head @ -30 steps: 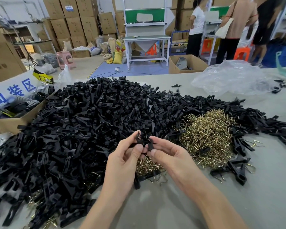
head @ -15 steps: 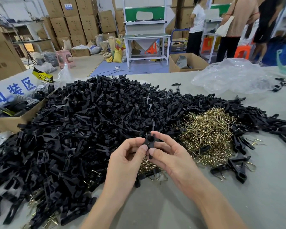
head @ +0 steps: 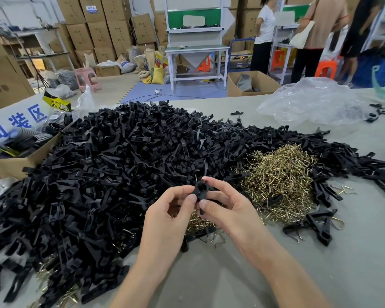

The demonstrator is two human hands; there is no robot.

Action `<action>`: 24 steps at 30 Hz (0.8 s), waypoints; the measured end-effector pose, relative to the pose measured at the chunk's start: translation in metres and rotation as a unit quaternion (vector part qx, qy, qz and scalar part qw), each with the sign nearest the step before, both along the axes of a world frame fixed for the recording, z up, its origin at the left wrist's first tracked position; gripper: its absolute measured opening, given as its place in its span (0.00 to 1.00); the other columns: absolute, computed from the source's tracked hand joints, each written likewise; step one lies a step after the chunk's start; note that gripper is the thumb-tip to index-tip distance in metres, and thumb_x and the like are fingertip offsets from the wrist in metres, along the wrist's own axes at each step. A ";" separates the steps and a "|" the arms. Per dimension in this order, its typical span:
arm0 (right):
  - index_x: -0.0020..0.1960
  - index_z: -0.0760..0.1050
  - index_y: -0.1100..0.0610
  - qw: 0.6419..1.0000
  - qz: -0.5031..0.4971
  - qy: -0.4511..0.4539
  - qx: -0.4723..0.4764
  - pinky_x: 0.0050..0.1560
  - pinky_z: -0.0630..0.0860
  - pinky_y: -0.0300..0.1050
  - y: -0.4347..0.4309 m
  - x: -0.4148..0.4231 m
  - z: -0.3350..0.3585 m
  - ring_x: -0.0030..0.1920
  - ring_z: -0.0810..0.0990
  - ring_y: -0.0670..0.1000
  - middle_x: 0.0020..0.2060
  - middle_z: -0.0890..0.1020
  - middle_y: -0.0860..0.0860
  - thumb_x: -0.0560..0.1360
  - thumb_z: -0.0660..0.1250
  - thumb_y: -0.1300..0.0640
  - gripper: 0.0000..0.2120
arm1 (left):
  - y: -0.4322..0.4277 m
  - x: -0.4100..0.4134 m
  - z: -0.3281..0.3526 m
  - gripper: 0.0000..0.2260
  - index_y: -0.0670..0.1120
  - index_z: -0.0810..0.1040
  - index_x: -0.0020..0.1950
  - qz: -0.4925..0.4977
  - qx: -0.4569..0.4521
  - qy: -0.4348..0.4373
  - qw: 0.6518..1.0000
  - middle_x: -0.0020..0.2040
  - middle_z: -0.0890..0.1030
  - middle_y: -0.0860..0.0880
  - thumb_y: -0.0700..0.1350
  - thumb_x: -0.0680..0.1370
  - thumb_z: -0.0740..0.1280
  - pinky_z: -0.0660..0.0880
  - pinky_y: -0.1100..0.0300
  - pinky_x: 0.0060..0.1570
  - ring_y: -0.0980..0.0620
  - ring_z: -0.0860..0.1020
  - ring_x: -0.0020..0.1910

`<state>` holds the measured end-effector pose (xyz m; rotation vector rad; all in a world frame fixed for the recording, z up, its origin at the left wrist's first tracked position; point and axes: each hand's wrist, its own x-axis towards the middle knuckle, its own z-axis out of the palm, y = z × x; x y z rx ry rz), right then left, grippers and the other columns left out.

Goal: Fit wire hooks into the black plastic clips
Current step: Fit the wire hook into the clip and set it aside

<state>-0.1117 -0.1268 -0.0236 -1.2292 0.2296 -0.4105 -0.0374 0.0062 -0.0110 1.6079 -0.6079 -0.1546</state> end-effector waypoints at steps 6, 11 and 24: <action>0.59 0.82 0.42 1.000 -0.007 -0.002 0.005 0.55 0.82 0.45 -0.001 0.001 -0.002 0.55 0.86 0.54 0.52 0.86 0.51 0.72 0.75 0.62 0.20 | 0.000 -0.002 0.000 0.08 0.58 0.83 0.50 -0.001 -0.004 0.003 1.000 0.42 0.84 0.57 0.45 0.79 0.70 0.74 0.71 0.35 0.62 0.80 0.37; 0.61 0.81 0.45 1.000 -0.011 0.003 -0.009 0.55 0.82 0.45 -0.001 0.000 -0.004 0.55 0.85 0.54 0.52 0.86 0.51 0.75 0.73 0.65 0.20 | 0.000 -0.003 0.000 0.07 0.57 0.83 0.51 -0.003 0.002 -0.005 1.000 0.43 0.84 0.57 0.44 0.79 0.70 0.73 0.74 0.42 0.61 0.81 0.43; 0.65 0.78 0.48 0.999 -0.004 0.011 -0.031 0.53 0.81 0.42 -0.001 -0.001 0.000 0.54 0.85 0.52 0.51 0.86 0.50 0.76 0.73 0.64 0.21 | -0.002 -0.003 -0.002 0.08 0.58 0.83 0.51 0.006 0.004 -0.009 1.000 0.44 0.84 0.58 0.45 0.79 0.70 0.73 0.73 0.43 0.59 0.81 0.45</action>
